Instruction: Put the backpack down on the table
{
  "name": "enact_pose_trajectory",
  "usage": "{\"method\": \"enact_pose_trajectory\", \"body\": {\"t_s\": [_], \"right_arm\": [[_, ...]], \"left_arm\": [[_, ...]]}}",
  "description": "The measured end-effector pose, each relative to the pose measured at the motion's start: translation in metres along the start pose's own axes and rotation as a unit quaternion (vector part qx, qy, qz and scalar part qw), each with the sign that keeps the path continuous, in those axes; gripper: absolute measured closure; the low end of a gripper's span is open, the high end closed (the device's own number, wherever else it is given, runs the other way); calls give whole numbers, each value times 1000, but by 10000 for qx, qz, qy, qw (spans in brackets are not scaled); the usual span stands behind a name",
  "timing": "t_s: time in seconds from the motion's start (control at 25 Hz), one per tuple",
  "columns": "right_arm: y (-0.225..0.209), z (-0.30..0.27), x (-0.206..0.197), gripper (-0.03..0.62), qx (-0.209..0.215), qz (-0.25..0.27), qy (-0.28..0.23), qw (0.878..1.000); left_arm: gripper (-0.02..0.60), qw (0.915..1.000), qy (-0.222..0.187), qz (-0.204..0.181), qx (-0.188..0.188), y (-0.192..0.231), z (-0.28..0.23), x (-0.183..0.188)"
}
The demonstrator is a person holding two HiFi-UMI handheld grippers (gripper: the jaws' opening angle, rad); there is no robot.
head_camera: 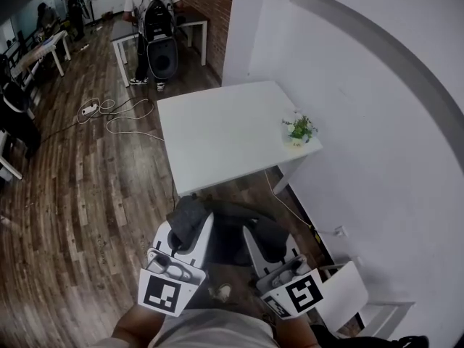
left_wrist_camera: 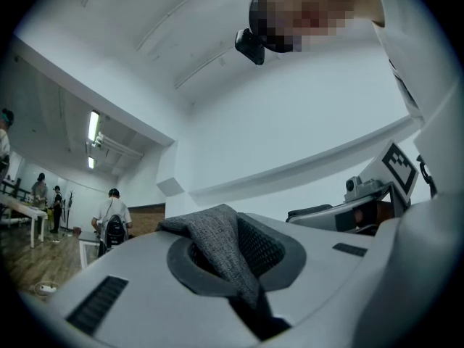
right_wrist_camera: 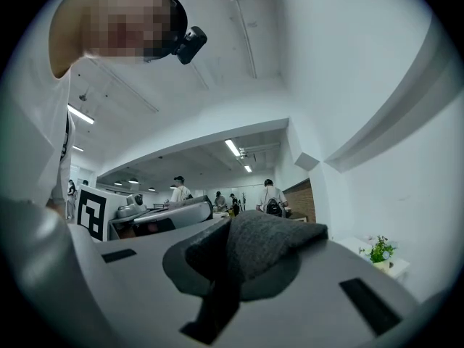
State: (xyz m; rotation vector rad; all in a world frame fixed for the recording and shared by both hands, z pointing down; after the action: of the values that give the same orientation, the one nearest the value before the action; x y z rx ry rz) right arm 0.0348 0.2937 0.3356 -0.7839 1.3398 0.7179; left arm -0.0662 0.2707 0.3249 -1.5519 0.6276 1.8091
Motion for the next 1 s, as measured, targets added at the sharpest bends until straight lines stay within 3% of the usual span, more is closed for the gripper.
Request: {"method": "enact_pose_trajectory", "body": {"t_s": [0.36,0.6,0.72,1.0], "right_arm": [[-38,-63,6,545,-353,35,125,9993],[-65,-108,20,545,-556,97,-8,9984],[-77,-132,30,545,-639,220,-129,9976],[-104,-184,61,545,-849,480,-394,9944]], "left_arm": [[538,9976,203,206,-633,57,-65,-8],[538,9952,274,-65,-940,90,-100,-5],[538,9934,156,-270,-1103,109,-120,2],[538,9902,-149,-270,-1364,154,-165,21]]}}
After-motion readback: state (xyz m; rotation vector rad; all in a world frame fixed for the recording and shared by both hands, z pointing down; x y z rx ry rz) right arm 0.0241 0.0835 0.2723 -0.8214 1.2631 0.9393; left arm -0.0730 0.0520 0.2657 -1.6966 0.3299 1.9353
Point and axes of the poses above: the fingertips, and each gripper's own axes: z backward along the fingers, y to its left, x out of its top, the point moved 3 cm from there along z, backward along the fingers, and after that the axes turned 2 degrees about -x, right-handed, at the moved point
